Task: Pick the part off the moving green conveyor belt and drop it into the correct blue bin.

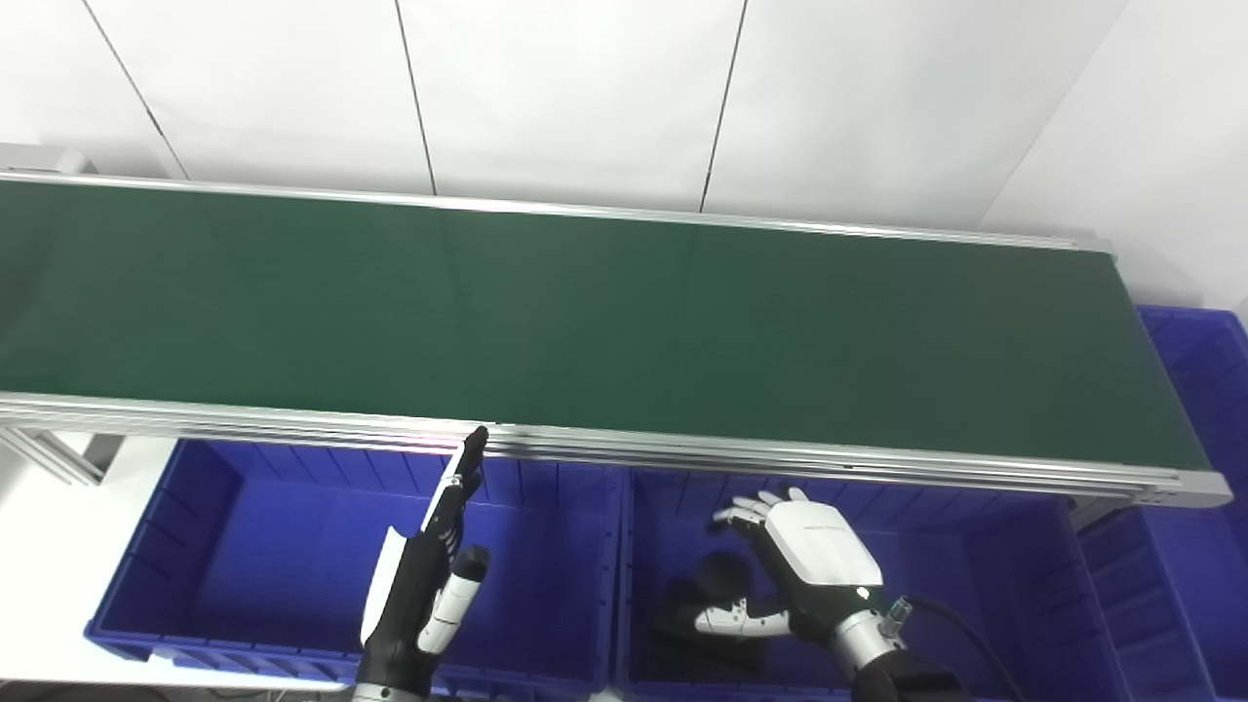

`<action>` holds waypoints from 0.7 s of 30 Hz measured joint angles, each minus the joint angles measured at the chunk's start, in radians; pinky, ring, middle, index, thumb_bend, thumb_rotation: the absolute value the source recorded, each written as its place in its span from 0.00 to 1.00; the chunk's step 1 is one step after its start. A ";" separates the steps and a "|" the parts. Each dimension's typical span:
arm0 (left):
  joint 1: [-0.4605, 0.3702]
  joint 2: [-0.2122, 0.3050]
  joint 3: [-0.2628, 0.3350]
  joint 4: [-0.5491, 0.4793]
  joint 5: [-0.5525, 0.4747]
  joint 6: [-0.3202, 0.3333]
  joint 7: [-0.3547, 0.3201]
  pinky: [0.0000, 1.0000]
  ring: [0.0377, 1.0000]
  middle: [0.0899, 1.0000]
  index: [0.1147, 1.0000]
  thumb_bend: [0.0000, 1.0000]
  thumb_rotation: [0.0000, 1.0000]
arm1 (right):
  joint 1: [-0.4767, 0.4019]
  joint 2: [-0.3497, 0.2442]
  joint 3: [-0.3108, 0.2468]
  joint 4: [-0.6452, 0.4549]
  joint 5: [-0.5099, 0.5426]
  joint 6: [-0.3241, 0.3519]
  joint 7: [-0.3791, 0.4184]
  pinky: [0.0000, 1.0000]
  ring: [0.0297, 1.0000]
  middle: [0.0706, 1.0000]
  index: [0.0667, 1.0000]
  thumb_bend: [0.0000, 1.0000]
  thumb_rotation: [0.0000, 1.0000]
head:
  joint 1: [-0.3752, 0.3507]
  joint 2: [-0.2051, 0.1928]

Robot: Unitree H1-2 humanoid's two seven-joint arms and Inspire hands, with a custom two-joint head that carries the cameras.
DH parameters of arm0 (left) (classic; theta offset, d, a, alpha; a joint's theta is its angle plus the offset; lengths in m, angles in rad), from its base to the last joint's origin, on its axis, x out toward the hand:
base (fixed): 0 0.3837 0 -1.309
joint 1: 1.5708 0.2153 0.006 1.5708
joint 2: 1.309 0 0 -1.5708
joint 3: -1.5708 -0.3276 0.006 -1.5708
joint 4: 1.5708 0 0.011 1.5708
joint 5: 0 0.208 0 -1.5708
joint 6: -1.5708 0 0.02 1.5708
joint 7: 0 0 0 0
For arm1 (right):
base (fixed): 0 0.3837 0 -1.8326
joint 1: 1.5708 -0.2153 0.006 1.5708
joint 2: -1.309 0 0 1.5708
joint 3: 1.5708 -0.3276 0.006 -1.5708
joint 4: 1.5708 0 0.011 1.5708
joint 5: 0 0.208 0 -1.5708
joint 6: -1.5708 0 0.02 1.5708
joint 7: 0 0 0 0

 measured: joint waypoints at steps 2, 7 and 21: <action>0.002 0.000 0.001 0.000 -0.001 0.000 0.000 0.99 1.00 1.00 0.97 0.60 1.00 | 0.020 0.003 -0.005 -0.008 0.007 -0.001 -0.025 1.00 1.00 1.00 0.98 0.57 0.83 | -0.005 -0.003; 0.002 0.001 0.009 -0.002 -0.001 0.000 -0.015 1.00 1.00 1.00 0.98 0.60 1.00 | 0.075 0.030 -0.037 -0.063 0.097 -0.017 -0.126 1.00 1.00 1.00 1.00 0.60 0.80 | -0.009 -0.012; -0.028 0.004 0.043 -0.016 0.003 0.001 -0.085 1.00 1.00 1.00 0.99 0.60 1.00 | 0.268 0.189 -0.076 -0.095 0.630 -0.226 -0.237 0.90 0.96 1.00 0.99 0.72 0.85 | -0.020 -0.091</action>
